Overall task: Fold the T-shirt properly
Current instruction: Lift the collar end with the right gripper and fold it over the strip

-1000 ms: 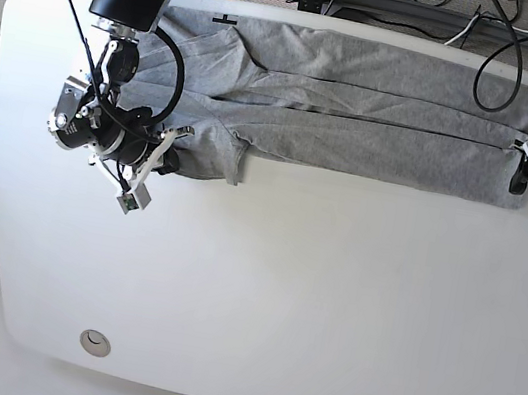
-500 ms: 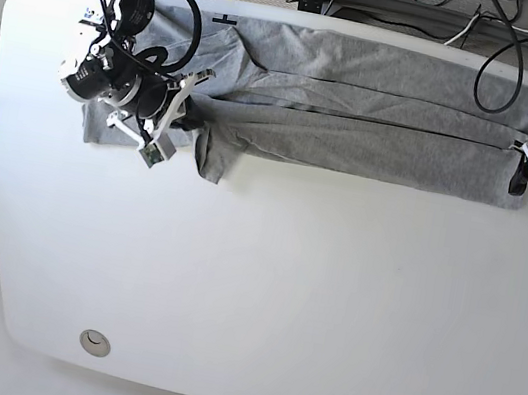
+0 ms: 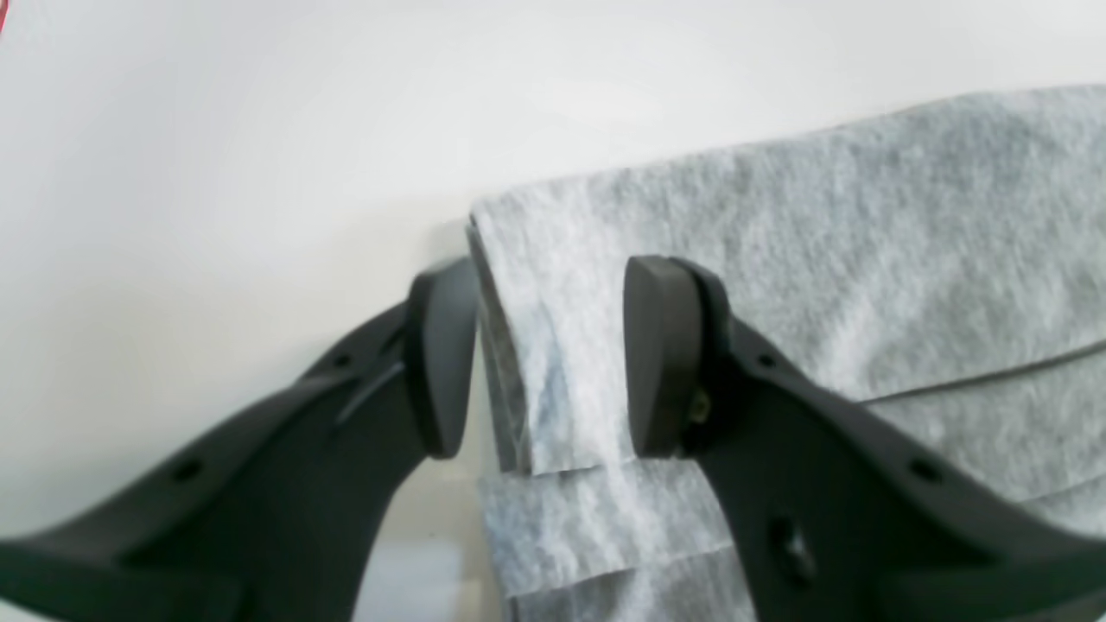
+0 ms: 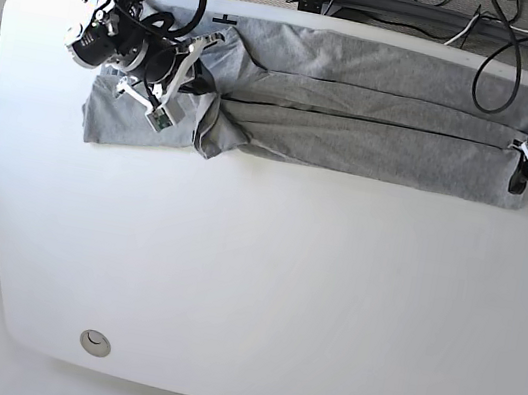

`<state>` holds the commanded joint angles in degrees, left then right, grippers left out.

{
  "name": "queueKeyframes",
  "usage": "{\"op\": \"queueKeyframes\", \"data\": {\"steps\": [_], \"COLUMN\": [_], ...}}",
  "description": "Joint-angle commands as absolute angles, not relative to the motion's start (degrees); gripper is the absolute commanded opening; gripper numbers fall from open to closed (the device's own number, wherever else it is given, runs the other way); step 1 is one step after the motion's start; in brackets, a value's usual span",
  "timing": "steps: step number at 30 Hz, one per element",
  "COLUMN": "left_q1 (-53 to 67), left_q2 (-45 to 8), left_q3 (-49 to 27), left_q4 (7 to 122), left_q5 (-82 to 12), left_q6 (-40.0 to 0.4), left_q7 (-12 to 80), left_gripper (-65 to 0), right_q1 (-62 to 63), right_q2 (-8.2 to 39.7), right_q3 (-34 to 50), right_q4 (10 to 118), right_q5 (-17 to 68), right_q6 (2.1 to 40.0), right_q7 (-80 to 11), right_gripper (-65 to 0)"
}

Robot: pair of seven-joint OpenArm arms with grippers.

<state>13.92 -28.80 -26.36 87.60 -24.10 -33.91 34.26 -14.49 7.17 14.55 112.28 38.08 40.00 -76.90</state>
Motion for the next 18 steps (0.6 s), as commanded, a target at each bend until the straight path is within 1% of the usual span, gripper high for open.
{"op": "queueKeyframes", "data": {"steps": [1, 3, 11, 13, 18], "left_q1": [13.9, 13.8, 13.6, 13.8, 13.7], "left_q2": [-28.8, -29.0, -28.9, -28.9, -29.0], "left_q3": [-26.4, -26.5, -26.3, -26.5, -26.5], "left_q4": [87.5, 87.4, 87.2, 87.3, 87.2], "left_q5": [-24.1, -23.5, -23.4, -23.7, -23.5], "left_q6": [-33.9, -34.1, -34.1, -34.2, -34.2], "left_q7": [34.2, 34.4, 34.3, 34.4, 34.6], "left_gripper": [-39.0, -39.1, -38.8, -38.7, -38.8], "right_q1": [-14.9, -15.6, -17.8, -18.6, -18.6], "right_q2": [7.2, 7.8, 9.5, 12.0, 14.7], "right_q3": [14.6, 14.4, 14.7, 14.6, 14.4], "right_q4": [112.2, 111.5, 110.9, 111.0, 110.8], "right_q5": [38.8, 43.3, 51.9, 57.6, 59.0], "right_q6": [40.0, 40.0, 40.0, 40.0, 40.0], "right_q7": [-77.1, -77.9, -78.5, -78.8, -79.2], "right_gripper": [-65.0, -65.0, -65.0, -65.0, -65.0]}}
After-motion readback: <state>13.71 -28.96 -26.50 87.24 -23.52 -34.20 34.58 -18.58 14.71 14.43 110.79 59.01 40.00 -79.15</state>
